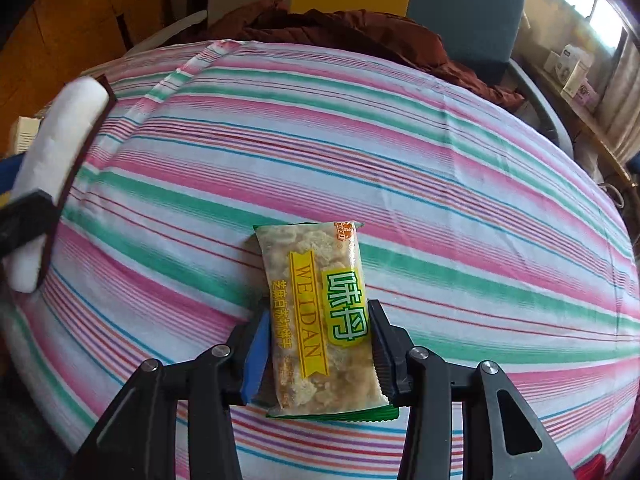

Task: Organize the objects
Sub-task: 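Carry the white block and WEIDAN packet over the gold tray with both tools, then lower block and packet into the tray and open both tools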

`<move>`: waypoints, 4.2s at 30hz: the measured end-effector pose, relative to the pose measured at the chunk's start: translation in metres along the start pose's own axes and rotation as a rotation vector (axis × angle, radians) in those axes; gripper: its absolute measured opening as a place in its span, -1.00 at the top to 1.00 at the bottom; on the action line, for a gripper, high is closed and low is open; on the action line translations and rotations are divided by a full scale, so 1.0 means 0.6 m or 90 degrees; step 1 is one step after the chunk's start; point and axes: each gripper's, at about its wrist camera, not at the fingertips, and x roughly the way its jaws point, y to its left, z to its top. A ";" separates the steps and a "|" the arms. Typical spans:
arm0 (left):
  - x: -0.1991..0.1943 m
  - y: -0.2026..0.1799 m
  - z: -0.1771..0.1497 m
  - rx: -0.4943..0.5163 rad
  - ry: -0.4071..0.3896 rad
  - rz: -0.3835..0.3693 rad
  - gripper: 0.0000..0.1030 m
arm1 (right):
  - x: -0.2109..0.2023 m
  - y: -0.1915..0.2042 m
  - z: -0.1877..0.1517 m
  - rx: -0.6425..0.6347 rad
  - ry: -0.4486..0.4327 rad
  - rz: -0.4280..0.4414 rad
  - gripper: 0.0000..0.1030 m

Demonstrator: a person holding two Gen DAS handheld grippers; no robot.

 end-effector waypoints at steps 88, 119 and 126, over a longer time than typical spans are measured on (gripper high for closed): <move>-0.202 0.390 -0.210 -0.291 -0.047 0.138 -0.12 | -0.073 0.494 0.169 -0.129 -0.072 0.284 0.11; -0.162 0.391 -0.195 -0.281 -0.017 0.163 -0.18 | -0.014 0.524 0.219 -0.136 -0.041 0.258 0.10; -0.150 0.394 -0.193 -0.287 -0.007 0.168 -0.27 | -0.005 0.524 0.227 -0.121 -0.042 0.264 0.06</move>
